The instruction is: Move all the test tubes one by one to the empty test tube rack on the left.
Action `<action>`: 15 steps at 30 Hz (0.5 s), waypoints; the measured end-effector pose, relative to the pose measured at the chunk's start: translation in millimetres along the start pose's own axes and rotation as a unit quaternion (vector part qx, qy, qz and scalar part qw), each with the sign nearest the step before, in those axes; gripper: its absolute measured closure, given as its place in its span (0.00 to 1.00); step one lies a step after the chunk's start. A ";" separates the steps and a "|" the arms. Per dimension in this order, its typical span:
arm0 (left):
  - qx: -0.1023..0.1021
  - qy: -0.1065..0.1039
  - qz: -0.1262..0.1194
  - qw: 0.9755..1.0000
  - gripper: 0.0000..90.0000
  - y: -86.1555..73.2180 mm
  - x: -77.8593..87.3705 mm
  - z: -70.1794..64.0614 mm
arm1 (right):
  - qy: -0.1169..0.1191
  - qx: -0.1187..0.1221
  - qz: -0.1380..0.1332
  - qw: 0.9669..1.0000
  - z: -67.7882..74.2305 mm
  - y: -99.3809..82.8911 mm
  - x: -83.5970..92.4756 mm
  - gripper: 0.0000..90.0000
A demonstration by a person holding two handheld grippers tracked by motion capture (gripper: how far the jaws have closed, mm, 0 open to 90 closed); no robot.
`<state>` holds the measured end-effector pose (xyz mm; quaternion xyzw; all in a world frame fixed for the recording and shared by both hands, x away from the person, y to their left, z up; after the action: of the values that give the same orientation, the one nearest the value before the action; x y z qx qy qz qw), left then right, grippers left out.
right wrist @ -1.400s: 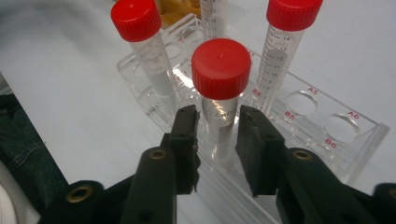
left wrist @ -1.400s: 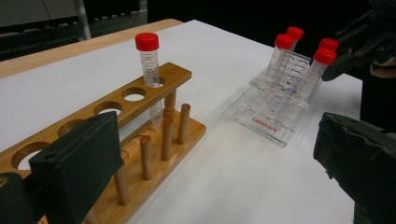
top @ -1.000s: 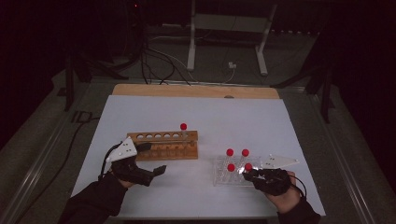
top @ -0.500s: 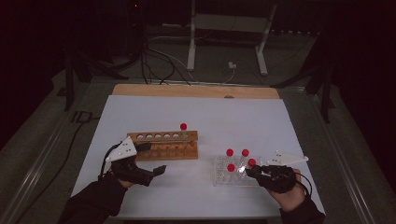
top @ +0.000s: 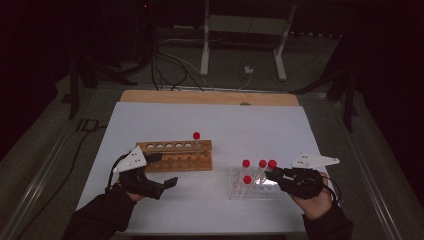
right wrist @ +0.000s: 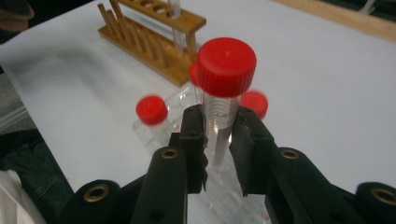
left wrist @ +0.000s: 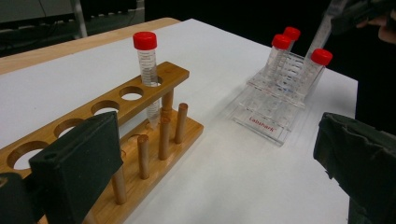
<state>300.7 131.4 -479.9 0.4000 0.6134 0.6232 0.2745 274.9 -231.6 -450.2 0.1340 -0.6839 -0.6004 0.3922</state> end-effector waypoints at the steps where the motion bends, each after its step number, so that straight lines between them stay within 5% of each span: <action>1: 0.000 -0.001 0.001 1.000 0.02 0.1 -0.1 -0.3 | 0.001 0.002 -0.002 1.000 0.3 2.9 -0.7 0.84; 15: 0.001 -0.008 0.003 1.000 0.02 1.6 -0.7 -2.3 | 0.032 0.029 -0.013 0.999 16.6 29.9 -23.1 0.84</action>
<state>299.4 129.4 -478.3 0.4069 0.6105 0.6203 0.2774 287.1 -197.4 -430.7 0.1732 -0.6863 -0.5808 0.4022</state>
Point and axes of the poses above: each handheld gripper's, and its own axes: x roughly backward along the jaws, y roughly out of its top, z roughly to its left, the point moved 6 cm from there along -x, roughly forward along the jaws, and after that the axes turned 12 degrees about -z, right-handed, at the moved point
